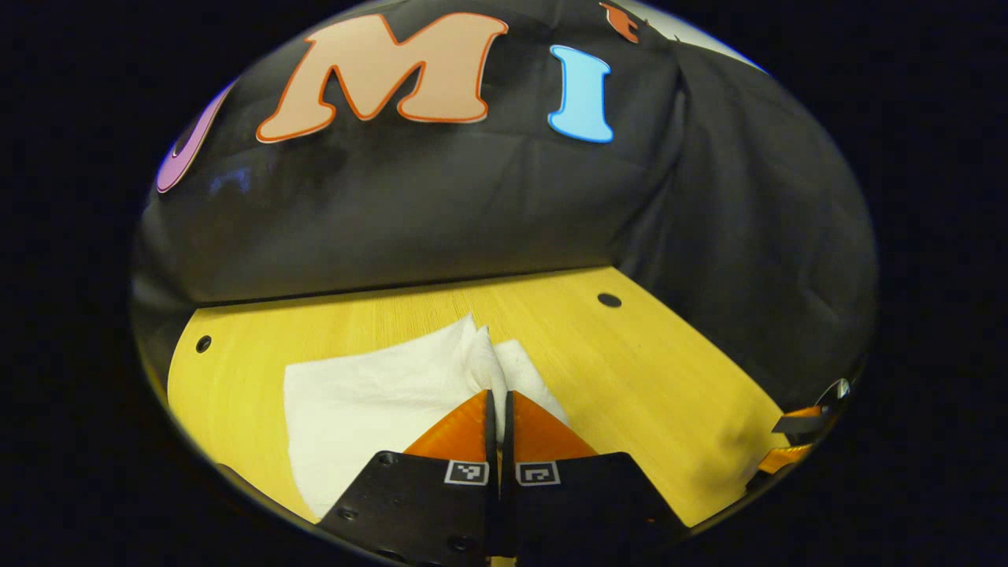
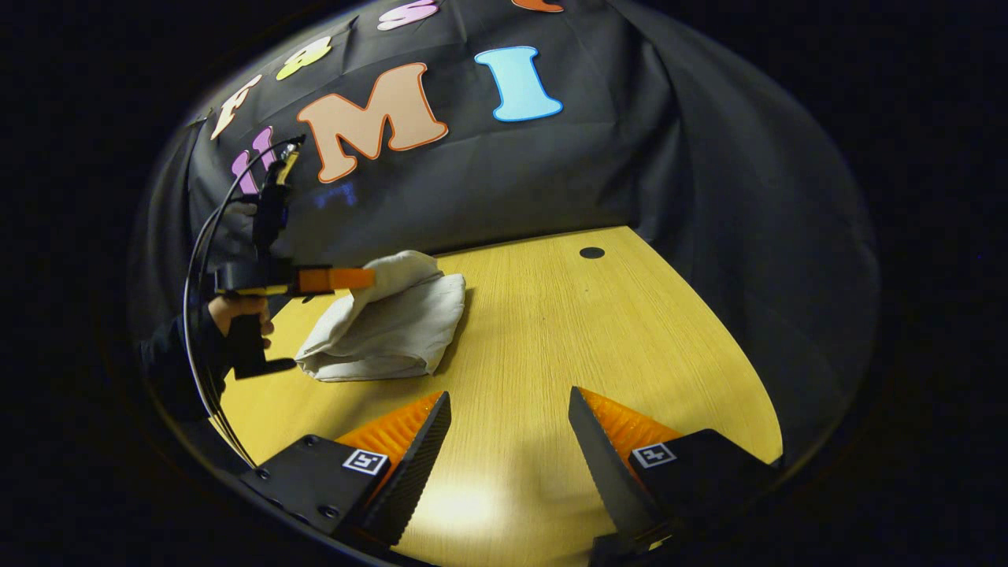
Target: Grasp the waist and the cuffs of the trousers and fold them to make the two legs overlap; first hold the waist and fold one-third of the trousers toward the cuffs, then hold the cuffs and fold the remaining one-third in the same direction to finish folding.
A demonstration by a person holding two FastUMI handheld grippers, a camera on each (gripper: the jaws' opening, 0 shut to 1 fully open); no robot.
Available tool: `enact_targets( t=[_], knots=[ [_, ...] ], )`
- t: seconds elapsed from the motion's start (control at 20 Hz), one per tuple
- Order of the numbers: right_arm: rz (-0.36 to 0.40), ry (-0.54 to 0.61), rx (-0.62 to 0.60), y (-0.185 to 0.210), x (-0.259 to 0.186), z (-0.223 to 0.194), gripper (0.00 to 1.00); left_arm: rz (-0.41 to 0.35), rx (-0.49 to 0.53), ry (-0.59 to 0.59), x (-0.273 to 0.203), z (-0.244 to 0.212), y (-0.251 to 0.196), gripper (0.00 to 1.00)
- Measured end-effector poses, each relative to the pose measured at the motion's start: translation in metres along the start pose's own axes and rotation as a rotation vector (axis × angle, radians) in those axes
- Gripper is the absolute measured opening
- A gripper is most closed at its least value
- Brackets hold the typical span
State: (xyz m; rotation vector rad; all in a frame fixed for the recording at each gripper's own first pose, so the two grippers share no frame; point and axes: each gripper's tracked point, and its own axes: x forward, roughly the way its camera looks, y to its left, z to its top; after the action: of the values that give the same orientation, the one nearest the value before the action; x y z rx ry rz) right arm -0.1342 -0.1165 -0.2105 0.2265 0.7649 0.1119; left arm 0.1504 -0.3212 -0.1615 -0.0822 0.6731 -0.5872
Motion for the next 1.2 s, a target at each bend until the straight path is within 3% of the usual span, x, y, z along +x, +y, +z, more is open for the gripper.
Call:
enact_targets(
  t=[0.2, 0.3, 0.45, 0.55, 0.85, 1.2],
  knots=[
    [0.038, 0.011, -0.009, 0.014, 0.008, 0.001, 0.96, -0.001, 0.039, 0.055, 0.009, -0.044, -0.008, 0.00],
    [0.063, 0.013, -0.030, 0.025, 0.012, 0.002, 0.97, -0.036, 0.014, 0.051, 0.006, -0.047, -0.018, 0.10],
    [0.101, -0.012, -0.065, 0.044, 0.013, 0.016, 0.97, -0.027, 0.023, -0.061, -0.010, -0.020, -0.019, 0.76],
    [0.125, -0.057, -0.067, 0.062, 0.014, 0.037, 0.97, 0.032, 0.056, -0.140, -0.035, 0.005, -0.006, 0.99],
    [0.179, -0.253, -0.046, 0.135, 0.000, 0.113, 0.96, 0.145, 0.115, -0.323, -0.136, 0.055, 0.035, 0.97],
    [0.179, -0.492, -0.156, 0.218, -0.046, 0.166, 0.96, 0.280, -0.016, -0.482, -0.257, 0.082, 0.102, 0.97]
  ],
)
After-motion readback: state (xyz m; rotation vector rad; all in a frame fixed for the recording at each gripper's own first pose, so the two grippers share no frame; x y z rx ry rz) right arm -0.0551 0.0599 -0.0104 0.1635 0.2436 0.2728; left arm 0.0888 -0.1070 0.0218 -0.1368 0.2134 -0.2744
